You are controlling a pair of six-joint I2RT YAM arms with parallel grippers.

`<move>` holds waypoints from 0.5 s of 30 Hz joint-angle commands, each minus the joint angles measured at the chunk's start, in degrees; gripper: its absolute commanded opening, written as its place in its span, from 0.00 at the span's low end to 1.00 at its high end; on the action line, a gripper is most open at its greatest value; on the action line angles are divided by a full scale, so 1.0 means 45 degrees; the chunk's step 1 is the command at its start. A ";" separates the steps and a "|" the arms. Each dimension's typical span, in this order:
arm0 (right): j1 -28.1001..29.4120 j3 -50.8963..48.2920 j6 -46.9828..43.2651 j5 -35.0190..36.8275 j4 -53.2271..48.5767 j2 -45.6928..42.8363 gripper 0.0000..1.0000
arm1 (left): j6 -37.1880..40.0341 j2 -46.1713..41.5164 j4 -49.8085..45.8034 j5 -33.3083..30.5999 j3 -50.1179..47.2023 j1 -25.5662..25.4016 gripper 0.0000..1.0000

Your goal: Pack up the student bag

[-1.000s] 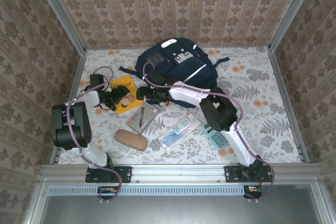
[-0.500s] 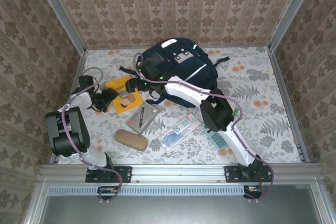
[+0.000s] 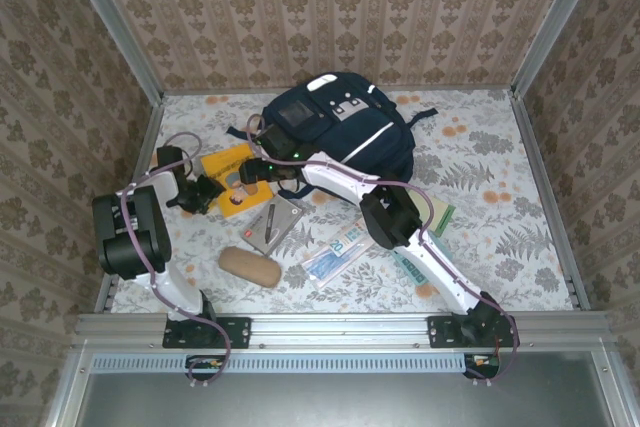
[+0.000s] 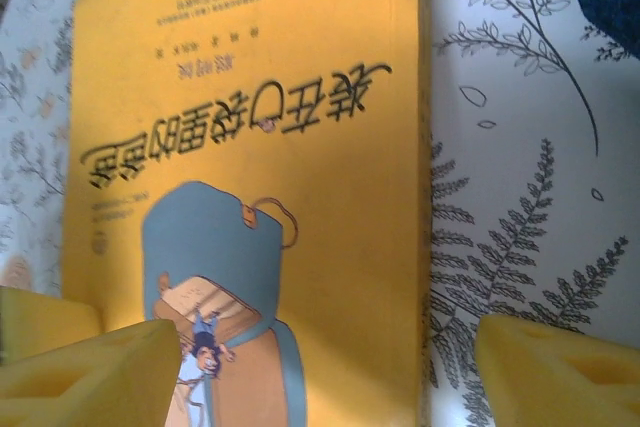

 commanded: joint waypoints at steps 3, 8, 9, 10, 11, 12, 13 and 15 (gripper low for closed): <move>0.0286 0.0562 0.0890 -0.0990 -0.0738 0.0910 0.75 | 0.0317 0.0539 -0.0143 -0.0089 0.0346 -0.0434 0.37; 0.0711 0.0611 0.1465 -0.2185 -0.0915 0.1144 0.72 | 0.0317 0.0843 -0.0192 -0.0047 0.0483 -0.0680 0.27; 0.0783 0.0611 0.1501 -0.2503 -0.0844 0.1163 0.72 | 0.0336 0.0899 -0.0171 -0.0026 0.0473 -0.0702 0.27; 0.0858 0.0611 0.1624 -0.2808 -0.0798 0.1175 0.72 | 0.0336 0.0953 -0.0208 -0.0006 0.0475 -0.0703 0.27; 0.0903 0.0616 0.1787 -0.3223 -0.0672 0.1183 0.72 | 0.0356 0.1008 -0.0180 0.0013 0.0459 -0.0713 0.27; 0.0883 0.0611 0.2001 -0.3746 -0.0511 0.1173 0.72 | 0.0356 0.1050 -0.0157 0.0050 0.0449 -0.0715 0.27; 0.0871 0.0597 0.2311 -0.4382 -0.0265 0.1130 0.71 | 0.0375 0.1096 -0.0169 0.0100 0.0431 -0.0743 0.27; 0.0816 0.0419 0.2923 -0.5521 0.0553 0.0956 0.71 | 0.0368 0.1167 -0.0159 0.0112 0.0423 -0.0762 0.26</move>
